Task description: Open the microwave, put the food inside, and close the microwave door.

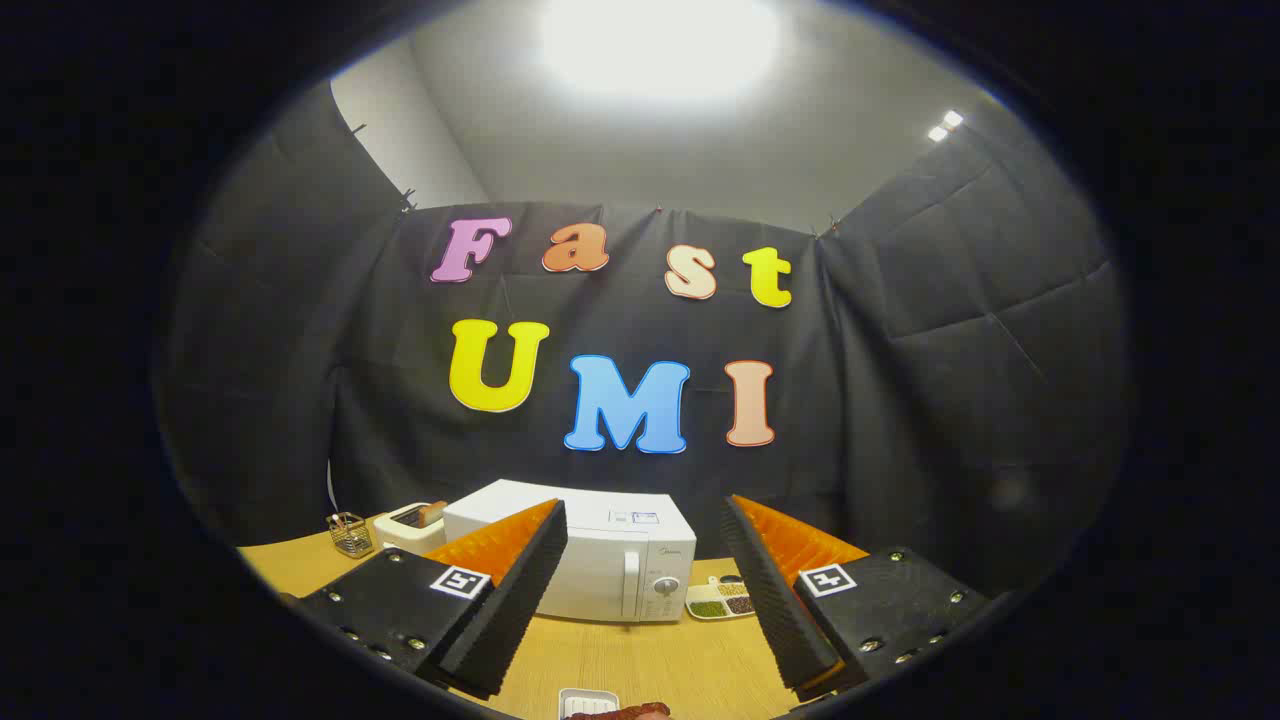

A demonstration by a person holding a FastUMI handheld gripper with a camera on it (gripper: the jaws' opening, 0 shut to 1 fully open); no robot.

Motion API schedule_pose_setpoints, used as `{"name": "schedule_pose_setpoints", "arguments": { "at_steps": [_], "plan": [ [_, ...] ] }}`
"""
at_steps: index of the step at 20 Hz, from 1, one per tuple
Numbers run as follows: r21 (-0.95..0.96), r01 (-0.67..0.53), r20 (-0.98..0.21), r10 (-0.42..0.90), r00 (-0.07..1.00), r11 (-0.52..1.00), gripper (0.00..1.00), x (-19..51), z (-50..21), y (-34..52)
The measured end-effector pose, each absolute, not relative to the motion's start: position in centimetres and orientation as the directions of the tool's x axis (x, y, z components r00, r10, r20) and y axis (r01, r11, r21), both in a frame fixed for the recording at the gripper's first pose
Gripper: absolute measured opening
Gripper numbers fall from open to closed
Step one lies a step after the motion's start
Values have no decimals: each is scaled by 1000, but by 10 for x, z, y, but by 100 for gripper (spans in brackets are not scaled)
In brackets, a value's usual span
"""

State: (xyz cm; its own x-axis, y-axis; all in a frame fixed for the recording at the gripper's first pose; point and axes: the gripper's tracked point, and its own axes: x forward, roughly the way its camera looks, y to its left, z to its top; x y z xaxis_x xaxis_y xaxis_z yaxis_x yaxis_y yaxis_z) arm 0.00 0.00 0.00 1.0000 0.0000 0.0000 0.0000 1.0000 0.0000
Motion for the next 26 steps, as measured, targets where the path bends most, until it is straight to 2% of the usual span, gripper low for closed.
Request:
{"name": "schedule_pose_setpoints", "arguments": {
  "at_steps": [16, 26],
  "plan": [
    [17, 17, -31, -17, 999, 1000, 97, 12, -16, -11],
    [44, -44, -74, 47, 996, 998, 97, 83, -49, -6]
  ]
}}
